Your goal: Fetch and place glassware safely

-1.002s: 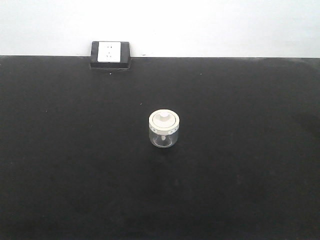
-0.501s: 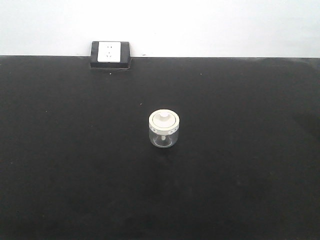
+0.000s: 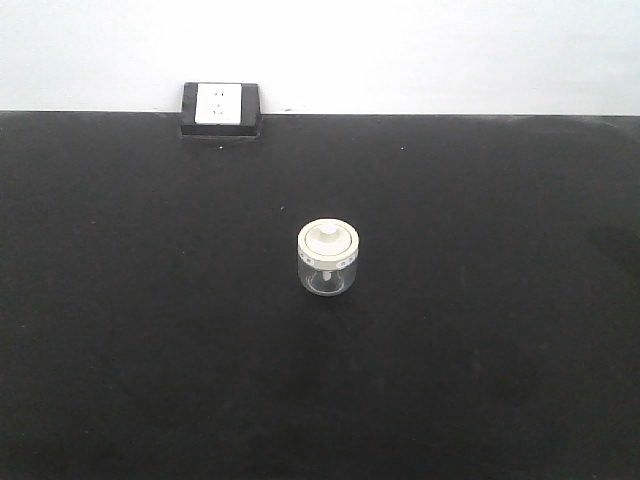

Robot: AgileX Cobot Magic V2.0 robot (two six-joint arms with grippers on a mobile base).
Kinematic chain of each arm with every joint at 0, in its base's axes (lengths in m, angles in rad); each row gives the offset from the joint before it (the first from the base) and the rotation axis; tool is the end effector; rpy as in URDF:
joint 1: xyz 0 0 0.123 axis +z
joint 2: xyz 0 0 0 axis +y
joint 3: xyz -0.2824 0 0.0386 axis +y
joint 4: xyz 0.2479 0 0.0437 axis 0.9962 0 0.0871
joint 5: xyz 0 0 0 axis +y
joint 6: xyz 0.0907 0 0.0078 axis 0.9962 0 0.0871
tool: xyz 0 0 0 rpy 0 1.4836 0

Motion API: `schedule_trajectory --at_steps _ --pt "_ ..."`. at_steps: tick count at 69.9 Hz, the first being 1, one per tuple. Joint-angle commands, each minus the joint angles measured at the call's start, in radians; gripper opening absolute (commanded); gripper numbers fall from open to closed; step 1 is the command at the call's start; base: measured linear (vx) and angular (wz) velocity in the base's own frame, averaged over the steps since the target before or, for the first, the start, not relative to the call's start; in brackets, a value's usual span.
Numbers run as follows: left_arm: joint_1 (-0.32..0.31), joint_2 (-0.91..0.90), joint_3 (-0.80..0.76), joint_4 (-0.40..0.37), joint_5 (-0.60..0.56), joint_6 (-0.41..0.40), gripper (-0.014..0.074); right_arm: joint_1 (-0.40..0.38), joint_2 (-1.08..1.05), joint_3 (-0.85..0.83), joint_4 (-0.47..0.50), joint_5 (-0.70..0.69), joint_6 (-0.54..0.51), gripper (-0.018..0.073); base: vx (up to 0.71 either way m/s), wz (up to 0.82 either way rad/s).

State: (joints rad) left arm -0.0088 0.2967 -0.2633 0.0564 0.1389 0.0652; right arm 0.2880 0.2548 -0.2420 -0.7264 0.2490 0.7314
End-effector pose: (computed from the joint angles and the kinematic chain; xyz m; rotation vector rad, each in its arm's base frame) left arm 0.0811 0.0000 0.2700 0.1016 1.6534 0.0918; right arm 0.0753 0.0067 0.2618 -0.1015 1.6805 0.0936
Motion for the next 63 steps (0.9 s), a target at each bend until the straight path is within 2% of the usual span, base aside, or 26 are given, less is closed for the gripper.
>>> schedule_trajectory --at_steps 1,20,29,44,49,58,63 --pt "-0.007 0.006 -0.028 -0.006 -0.067 -0.007 -0.0007 -0.005 0.009 -0.028 -0.017 -0.060 -0.005 -0.0001 0.00 0.00" --pt "-0.007 -0.025 -0.022 -0.006 -0.040 -0.005 -0.0007 -0.005 0.009 -0.028 -0.017 -0.060 -0.005 -0.0001 0.00 0.00" --pt "-0.007 -0.087 0.036 -0.010 -0.044 -0.005 -0.0007 -0.005 0.009 -0.028 -0.017 -0.060 -0.005 -0.0001 0.00 0.00" --pt "-0.007 -0.269 0.189 -0.086 -0.044 -0.004 -0.0007 -0.005 0.009 -0.028 -0.017 -0.060 -0.005 -0.0001 0.00 0.00" --pt "-0.007 -0.323 0.235 -0.089 -0.044 -0.004 -0.0007 -0.005 0.009 -0.028 -0.017 -0.060 -0.005 -0.0001 0.00 0.00" --pt "-0.007 -0.321 0.327 -0.114 -0.106 -0.005 -0.0007 -0.005 0.009 -0.028 -0.016 -0.060 -0.005 -0.0001 0.00 0.00" --pt "-0.007 -0.320 0.321 -0.130 -0.044 -0.005 -0.0007 -0.005 0.009 -0.028 -0.016 -0.060 -0.005 -0.0001 0.00 0.00"
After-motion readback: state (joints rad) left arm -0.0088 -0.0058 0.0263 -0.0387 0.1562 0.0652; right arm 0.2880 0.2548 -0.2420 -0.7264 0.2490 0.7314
